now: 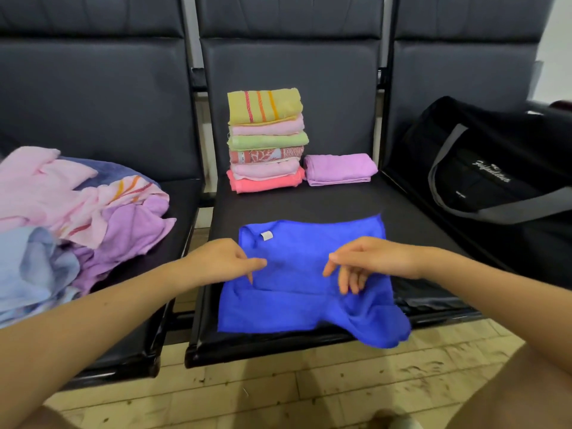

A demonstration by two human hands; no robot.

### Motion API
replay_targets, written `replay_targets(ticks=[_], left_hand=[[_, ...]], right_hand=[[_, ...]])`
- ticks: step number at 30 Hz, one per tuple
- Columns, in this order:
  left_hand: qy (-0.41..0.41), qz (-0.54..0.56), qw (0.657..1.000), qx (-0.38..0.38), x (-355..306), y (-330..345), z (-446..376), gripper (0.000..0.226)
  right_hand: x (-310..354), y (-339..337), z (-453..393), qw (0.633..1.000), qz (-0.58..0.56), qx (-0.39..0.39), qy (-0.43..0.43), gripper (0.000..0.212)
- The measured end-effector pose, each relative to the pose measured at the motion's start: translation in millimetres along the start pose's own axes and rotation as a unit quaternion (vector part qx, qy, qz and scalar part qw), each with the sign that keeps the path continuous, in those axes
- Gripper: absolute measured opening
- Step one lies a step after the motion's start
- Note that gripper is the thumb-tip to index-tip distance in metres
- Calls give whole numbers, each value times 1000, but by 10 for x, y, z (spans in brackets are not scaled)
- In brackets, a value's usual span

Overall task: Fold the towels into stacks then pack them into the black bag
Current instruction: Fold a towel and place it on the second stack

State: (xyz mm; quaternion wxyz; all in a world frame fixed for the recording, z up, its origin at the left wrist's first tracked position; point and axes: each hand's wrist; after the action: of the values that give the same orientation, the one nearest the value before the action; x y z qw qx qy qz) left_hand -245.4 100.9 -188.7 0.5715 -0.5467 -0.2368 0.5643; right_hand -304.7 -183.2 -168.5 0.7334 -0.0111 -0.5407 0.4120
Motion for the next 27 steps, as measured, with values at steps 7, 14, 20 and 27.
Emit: replay_targets(ticks=[7,14,20,27], left_hand=[[4,-83,982,-168,112,49,-178,36],[82,-212,955,-191,168,63,-563,43],[33,-199,959,-199,140,92,-898,17],[-91,14,961,-259,196,-91,-1155,20]], right_hand=[[-584,-593,-323,908,147,-363,147,37],[-707,-695,-551,905,190,-298,237,44],[-667,-636,-895,927,89,-323,167,32],[-651,-948,-974,876,-342,-338,41,15]])
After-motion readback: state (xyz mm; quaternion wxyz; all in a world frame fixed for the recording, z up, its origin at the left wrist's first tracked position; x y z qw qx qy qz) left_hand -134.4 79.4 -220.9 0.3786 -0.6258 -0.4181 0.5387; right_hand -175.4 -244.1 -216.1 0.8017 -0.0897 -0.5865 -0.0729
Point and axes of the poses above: each hand's wrist, its own z-axis away from the middle knuckle, its own y-axis out of the palm, x = y × z, and after that the axes turned 4 degrees about x, right-handed
